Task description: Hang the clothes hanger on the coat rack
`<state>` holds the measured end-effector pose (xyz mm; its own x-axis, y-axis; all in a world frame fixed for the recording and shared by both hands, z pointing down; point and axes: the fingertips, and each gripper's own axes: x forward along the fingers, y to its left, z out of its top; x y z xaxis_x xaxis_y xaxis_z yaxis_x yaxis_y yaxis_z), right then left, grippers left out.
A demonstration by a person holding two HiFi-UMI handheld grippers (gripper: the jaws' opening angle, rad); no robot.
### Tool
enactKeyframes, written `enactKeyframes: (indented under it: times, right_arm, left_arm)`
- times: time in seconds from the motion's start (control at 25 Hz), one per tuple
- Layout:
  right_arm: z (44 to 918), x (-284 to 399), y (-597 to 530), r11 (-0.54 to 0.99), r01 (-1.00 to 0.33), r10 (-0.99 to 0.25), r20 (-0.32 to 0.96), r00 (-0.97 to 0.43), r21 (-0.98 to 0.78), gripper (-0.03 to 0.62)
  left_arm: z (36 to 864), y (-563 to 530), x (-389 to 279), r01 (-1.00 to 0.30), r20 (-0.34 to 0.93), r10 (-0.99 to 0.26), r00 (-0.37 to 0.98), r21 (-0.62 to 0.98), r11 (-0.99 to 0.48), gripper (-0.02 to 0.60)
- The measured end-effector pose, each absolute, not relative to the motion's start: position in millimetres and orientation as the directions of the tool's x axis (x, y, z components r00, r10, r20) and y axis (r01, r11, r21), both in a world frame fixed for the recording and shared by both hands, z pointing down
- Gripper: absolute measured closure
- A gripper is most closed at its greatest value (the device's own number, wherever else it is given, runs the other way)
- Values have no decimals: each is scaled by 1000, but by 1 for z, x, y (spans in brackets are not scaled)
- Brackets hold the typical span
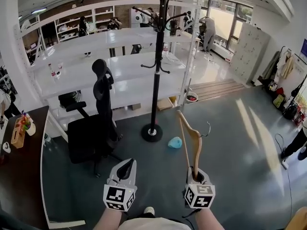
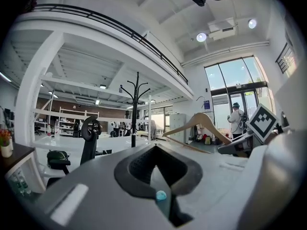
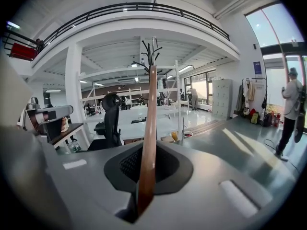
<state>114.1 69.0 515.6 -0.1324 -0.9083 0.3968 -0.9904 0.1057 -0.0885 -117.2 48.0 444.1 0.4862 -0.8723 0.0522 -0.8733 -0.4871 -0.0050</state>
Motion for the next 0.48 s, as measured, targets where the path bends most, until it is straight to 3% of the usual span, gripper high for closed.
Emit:
enactKeyframes:
  times: [0.48]
  right_arm:
    - [527,101,-4,112,-992,-905,408,-124,-53,560]
  left_arm:
    - [466,-25,-136,-876,71,-873,482,15,-482,581]
